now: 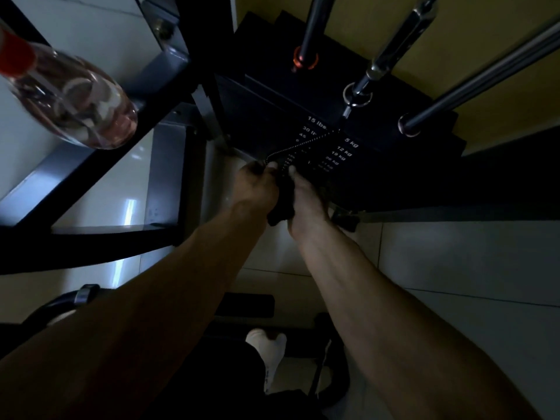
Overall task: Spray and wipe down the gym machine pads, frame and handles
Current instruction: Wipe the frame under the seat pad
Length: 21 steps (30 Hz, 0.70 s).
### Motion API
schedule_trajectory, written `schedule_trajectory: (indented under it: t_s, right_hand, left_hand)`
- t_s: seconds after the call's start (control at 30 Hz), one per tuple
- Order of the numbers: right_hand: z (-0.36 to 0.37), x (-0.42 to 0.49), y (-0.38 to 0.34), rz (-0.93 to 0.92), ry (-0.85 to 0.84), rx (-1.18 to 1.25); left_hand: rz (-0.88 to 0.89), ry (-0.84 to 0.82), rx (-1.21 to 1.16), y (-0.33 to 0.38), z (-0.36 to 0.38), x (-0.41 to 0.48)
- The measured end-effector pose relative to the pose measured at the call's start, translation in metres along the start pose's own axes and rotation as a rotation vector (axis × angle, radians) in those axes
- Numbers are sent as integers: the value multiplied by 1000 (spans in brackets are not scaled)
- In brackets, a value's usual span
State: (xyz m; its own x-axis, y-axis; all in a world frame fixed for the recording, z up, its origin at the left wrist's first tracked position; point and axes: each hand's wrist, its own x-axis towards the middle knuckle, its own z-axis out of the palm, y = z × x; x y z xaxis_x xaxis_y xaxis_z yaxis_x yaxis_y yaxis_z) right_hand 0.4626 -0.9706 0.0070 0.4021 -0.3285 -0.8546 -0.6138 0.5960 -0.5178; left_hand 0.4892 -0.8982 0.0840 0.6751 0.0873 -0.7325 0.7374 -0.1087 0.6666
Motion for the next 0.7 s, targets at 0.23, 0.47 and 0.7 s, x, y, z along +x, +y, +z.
schedule_trajectory:
  t_s: [0.23, 0.47, 0.7]
  right_hand:
    - [-2, -14, -18, -14, -3, -49]
    - [-14, -60, -37, -151, 226, -207]
    - [-64, -127, -68, 84, 363, -85]
  left_hand:
    - [18, 39, 58, -1, 2, -5]
    - [6, -28, 33, 10, -7, -9]
    - [-232, -73, 63, 28, -30, -74]
